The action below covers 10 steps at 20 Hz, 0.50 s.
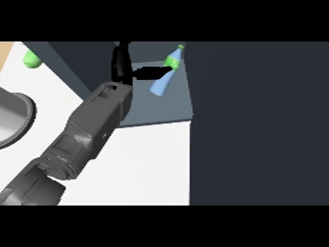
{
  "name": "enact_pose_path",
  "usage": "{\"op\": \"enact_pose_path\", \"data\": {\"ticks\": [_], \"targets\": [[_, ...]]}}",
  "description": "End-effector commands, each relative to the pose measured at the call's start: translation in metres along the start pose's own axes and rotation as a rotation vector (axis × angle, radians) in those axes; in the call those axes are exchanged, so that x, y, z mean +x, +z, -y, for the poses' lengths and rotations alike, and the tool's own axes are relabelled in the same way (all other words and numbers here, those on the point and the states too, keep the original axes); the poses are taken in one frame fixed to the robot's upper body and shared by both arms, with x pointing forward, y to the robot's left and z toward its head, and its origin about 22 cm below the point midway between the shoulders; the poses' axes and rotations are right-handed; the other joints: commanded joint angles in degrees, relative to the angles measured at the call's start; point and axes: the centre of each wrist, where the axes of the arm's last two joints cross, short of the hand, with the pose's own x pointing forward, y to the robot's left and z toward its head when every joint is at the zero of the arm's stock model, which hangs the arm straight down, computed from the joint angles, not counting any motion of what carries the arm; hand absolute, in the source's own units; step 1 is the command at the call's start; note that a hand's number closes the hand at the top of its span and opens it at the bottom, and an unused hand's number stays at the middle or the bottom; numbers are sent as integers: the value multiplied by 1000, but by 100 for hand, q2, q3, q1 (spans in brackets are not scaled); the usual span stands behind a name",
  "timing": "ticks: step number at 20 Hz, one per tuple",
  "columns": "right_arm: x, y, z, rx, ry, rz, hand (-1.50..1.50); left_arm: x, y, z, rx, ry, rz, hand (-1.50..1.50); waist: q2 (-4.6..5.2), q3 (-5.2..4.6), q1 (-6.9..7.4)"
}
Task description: Pick up the bottled water, place it into the cabinet and close the cabinet
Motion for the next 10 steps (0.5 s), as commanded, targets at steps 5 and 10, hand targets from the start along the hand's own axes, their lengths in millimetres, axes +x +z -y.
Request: {"op": "enact_pose_path", "data": {"ticks": [5, 10], "targets": [[14, 4, 4, 17, -30, 18, -150, 26, 2, 22, -95, 255, 121, -150, -55, 4, 116], [22, 2, -10, -15, -40, 6, -150, 18, 10, 25, -166, 325, 111, -150, -149, 7, 323]]}}
